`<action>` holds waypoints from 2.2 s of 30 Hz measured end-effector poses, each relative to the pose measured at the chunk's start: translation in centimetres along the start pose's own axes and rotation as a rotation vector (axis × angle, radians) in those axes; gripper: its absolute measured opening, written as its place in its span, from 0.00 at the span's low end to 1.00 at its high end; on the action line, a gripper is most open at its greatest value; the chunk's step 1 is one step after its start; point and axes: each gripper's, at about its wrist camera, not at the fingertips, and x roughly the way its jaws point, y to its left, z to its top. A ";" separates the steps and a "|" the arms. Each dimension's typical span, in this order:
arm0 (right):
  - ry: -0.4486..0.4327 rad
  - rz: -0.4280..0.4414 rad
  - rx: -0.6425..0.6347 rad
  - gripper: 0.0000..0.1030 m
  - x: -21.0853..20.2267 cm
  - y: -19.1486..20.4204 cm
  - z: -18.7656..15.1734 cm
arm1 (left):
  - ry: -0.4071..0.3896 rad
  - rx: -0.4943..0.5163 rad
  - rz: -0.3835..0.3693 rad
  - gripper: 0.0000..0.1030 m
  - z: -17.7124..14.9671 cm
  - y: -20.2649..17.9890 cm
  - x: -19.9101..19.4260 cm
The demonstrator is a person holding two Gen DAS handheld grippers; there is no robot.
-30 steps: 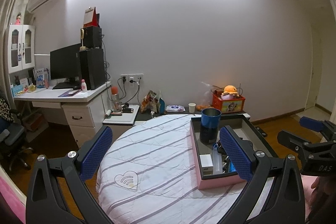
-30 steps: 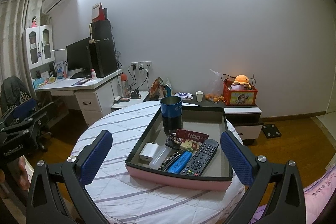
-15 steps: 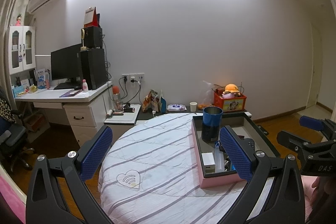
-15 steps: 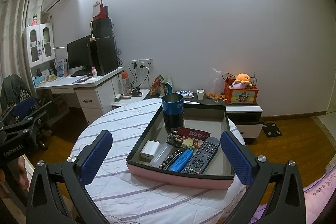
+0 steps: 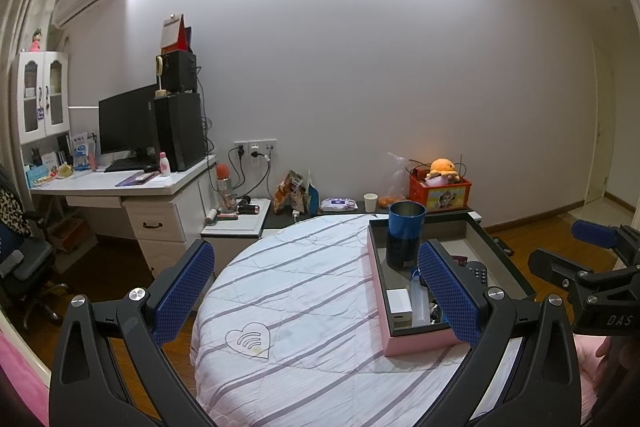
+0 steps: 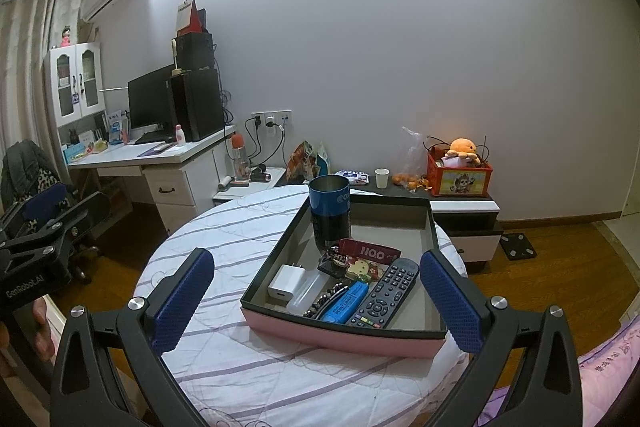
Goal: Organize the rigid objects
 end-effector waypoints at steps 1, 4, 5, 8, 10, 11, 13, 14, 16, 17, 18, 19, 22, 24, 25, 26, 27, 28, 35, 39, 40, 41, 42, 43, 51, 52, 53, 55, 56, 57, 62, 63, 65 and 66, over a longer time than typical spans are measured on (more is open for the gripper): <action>0.000 0.000 0.001 1.00 0.0 0.0 0.0 | -0.001 -0.001 0.002 1.00 0.0 -0.1 0.0; 0.002 0.001 0.000 1.00 0.0 0.1 0.0 | 0.000 0.000 0.002 1.00 -0.1 0.0 -0.1; 0.003 0.001 0.000 1.00 0.0 0.1 0.0 | -0.001 0.000 0.003 1.00 -0.1 0.0 -0.1; 0.005 0.002 -0.001 1.00 0.0 0.1 0.0 | 0.000 0.001 0.003 1.00 -0.2 0.2 -0.2; 0.006 0.002 -0.002 1.00 0.1 0.1 0.0 | -0.001 0.000 0.003 1.00 -0.2 0.3 -0.3; 0.006 0.002 -0.002 1.00 0.1 0.1 0.0 | -0.001 0.000 0.000 1.00 -0.2 0.2 -0.2; 0.005 0.001 -0.002 1.00 0.1 0.1 0.0 | -0.002 0.002 0.002 1.00 -0.3 0.3 -0.4; 0.006 0.001 -0.002 1.00 0.1 0.1 0.0 | -0.001 0.002 0.001 1.00 -0.2 0.2 -0.3; 0.005 0.001 -0.002 1.00 0.0 0.1 -0.1 | -0.001 0.001 0.000 1.00 -0.2 0.2 -0.3; 0.006 0.001 -0.003 1.00 0.1 0.1 -0.1 | -0.001 0.002 0.002 1.00 -0.2 0.1 -0.3; 0.007 0.002 -0.003 1.00 0.1 0.1 -0.1 | -0.001 0.002 0.002 1.00 -0.3 0.3 -0.3; 0.007 0.001 -0.003 1.00 0.1 0.1 -0.1 | 0.000 0.002 0.000 1.00 -0.2 0.2 -0.3; 0.008 0.003 -0.003 1.00 0.1 0.1 -0.1 | 0.000 0.003 0.001 1.00 -0.3 0.3 -0.3; 0.010 0.002 -0.004 1.00 0.2 0.1 -0.1 | 0.000 0.004 0.000 1.00 -0.3 0.2 -0.3; 0.011 0.003 -0.004 1.00 0.2 0.1 -0.2 | -0.001 0.004 0.002 1.00 -0.2 0.1 -0.3; 0.011 0.003 -0.004 1.00 0.2 0.1 -0.1 | -0.001 0.005 0.002 1.00 -0.3 0.2 -0.3; 0.011 0.002 -0.006 1.00 0.2 0.1 -0.2 | 0.000 0.005 0.001 1.00 -0.3 0.4 -0.4; 0.011 0.001 -0.008 1.00 0.2 0.1 -0.2 | -0.001 0.004 0.001 1.00 -0.2 0.2 -0.4; 0.012 0.003 -0.010 1.00 0.2 0.2 -0.1 | -0.002 0.006 0.004 1.00 -0.3 0.5 -0.6; 0.015 0.004 -0.010 1.00 0.3 0.2 -0.1 | 0.000 0.006 0.002 1.00 -0.3 0.7 -0.6; 0.015 0.004 -0.011 1.00 0.3 0.2 -0.1 | -0.002 0.007 0.004 1.00 -0.3 0.5 -0.6; 0.015 0.004 -0.011 1.00 0.3 0.2 0.0 | -0.002 0.007 0.003 1.00 -0.3 0.5 -0.6; 0.016 0.005 -0.012 1.00 0.3 0.2 0.0 | -0.002 0.006 0.002 1.00 -0.3 0.5 -0.5; 0.017 0.005 -0.012 1.00 0.3 0.2 0.0 | -0.001 0.006 0.002 1.00 -0.3 0.5 -0.5; 0.025 0.008 -0.015 1.00 0.7 0.3 -0.1 | 0.004 0.010 0.000 1.00 -0.3 0.8 -0.6; 0.027 0.007 -0.015 1.00 0.8 0.2 -0.1 | 0.006 0.010 0.000 1.00 -0.4 1.0 -0.7; 0.027 0.007 -0.016 1.00 0.8 0.3 -0.2 | 0.007 0.011 0.000 1.00 -0.4 1.0 -0.6; 0.029 0.006 -0.016 1.00 0.8 0.2 -0.2 | 0.007 0.011 0.001 1.00 -0.4 1.0 -0.6; 0.029 0.006 -0.015 1.00 0.8 0.2 -0.2 | 0.008 0.011 0.000 1.00 -0.4 1.1 -0.6; 0.029 0.006 -0.014 1.00 0.8 0.2 -0.3 | 0.008 0.011 0.000 1.00 -0.4 1.1 -0.6; 0.034 0.005 -0.012 1.00 0.8 0.1 -0.4 | 0.012 0.014 -0.001 1.00 -0.6 1.2 -0.6; 0.035 0.004 -0.013 1.00 0.8 0.1 -0.4 | 0.013 0.014 0.000 1.00 -0.5 1.1 -0.5; 0.039 0.004 -0.013 1.00 0.9 0.0 -0.5 | 0.016 0.017 -0.001 1.00 -0.6 1.1 -0.3; 0.040 0.005 -0.013 1.00 0.9 0.0 -0.5 | 0.017 0.018 -0.001 1.00 -0.7 1.2 -0.4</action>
